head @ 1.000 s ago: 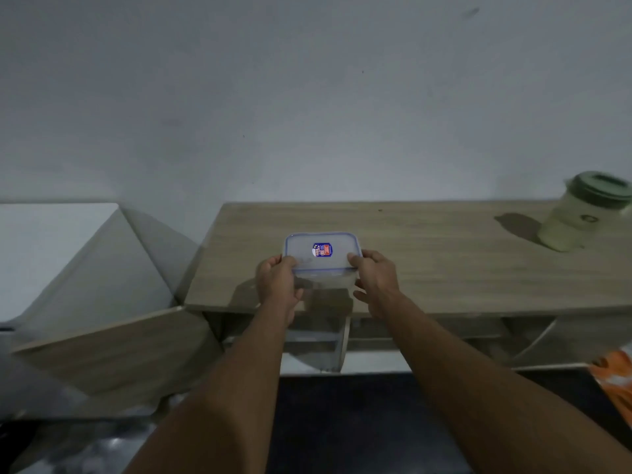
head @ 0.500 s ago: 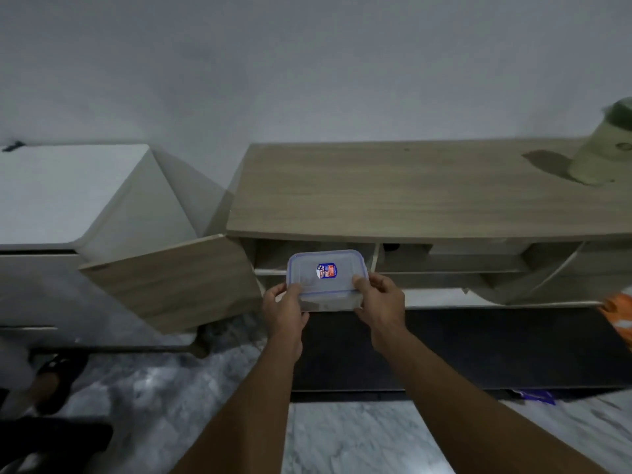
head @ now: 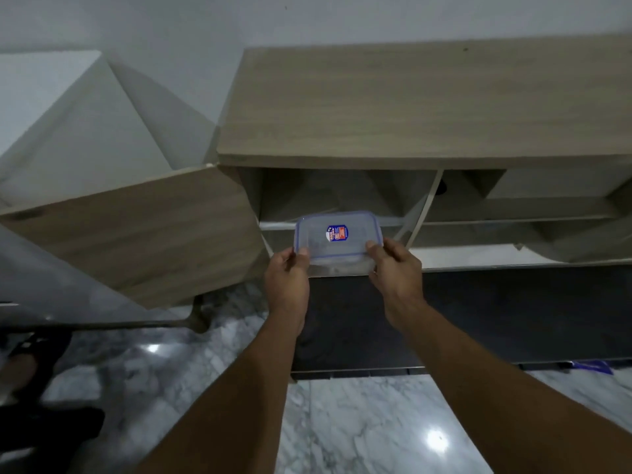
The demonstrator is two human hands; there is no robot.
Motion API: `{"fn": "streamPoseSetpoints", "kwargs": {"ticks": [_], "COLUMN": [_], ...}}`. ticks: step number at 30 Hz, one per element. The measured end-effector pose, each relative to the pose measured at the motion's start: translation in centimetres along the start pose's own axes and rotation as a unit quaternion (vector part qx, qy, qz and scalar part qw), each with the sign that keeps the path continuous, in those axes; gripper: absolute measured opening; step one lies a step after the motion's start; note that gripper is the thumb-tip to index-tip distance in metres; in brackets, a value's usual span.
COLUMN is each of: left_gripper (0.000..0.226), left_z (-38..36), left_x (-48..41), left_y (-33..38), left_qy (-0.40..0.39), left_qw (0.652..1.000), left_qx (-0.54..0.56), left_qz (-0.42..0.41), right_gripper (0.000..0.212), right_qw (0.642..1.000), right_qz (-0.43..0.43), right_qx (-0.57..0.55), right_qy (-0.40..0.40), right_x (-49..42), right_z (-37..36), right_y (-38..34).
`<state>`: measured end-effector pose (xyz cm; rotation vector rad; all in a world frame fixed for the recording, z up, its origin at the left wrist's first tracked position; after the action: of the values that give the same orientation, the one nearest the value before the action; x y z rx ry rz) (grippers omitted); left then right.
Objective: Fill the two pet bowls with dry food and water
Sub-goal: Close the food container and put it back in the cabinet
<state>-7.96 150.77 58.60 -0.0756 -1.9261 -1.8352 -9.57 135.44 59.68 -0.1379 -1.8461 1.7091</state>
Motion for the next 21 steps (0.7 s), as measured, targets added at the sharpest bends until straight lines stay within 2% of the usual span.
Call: {"fn": "streamPoseSetpoints", "kwargs": {"ticks": [3,6,9,11,12,14,15,21], "left_gripper": [0.039,0.04,0.044,0.043,0.041,0.039,0.04,0.043], "left_z": [-1.2,-2.4,-3.6,-4.2,-4.5,-5.0,-5.1,-5.8], "left_x": [-1.4,-2.0,-2.8,-3.3,-3.6,-4.4,-4.8,-6.9], "left_y": [-0.1,-0.2,-0.5,-0.3,-0.3,-0.2,-0.2,-1.2], "left_qy": [-0.015,-0.05,-0.066,-0.052,-0.044,-0.029,-0.025,-0.016], "left_qw": [0.999,0.998,0.996,0.995,0.994,0.994,0.994,0.994], "left_qx": [-0.005,0.024,0.042,0.05,0.054,0.063,0.071,0.079], "left_qz": [-0.027,-0.041,-0.054,-0.073,-0.08,-0.085,-0.085,-0.072], "right_gripper": [0.032,0.011,0.017,0.01,0.012,0.031,0.034,0.036], "right_qw": [1.0,1.0,0.999,0.999,0.999,0.999,0.999,0.998], "right_qz": [0.007,0.009,0.021,0.035,0.036,0.041,0.044,0.056], "right_qx": [-0.014,-0.027,-0.031,-0.032,-0.027,-0.015,-0.015,-0.036], "right_qy": [0.003,0.0,0.005,0.002,0.004,0.01,0.012,0.01], "right_x": [-1.6,-2.7,-4.5,-5.7,-6.4,-7.4,-7.8,-10.1], "right_z": [-0.4,-0.2,-0.1,-0.4,-0.5,-0.9,-1.1,-1.9], "right_y": [1.2,1.6,1.6,1.4,1.3,1.5,1.5,2.1]}}
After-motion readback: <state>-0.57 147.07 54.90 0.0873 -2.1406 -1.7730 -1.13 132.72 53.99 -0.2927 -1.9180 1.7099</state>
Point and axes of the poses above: each hand's wrist, its own x-axis away from the middle knuckle, its own z-axis out of the back of the hand, y = z × x, the point moved 1 cm from there along -x, towards the middle knuckle, and after that the axes turned 5 degrees about x, right-handed, at the moved point
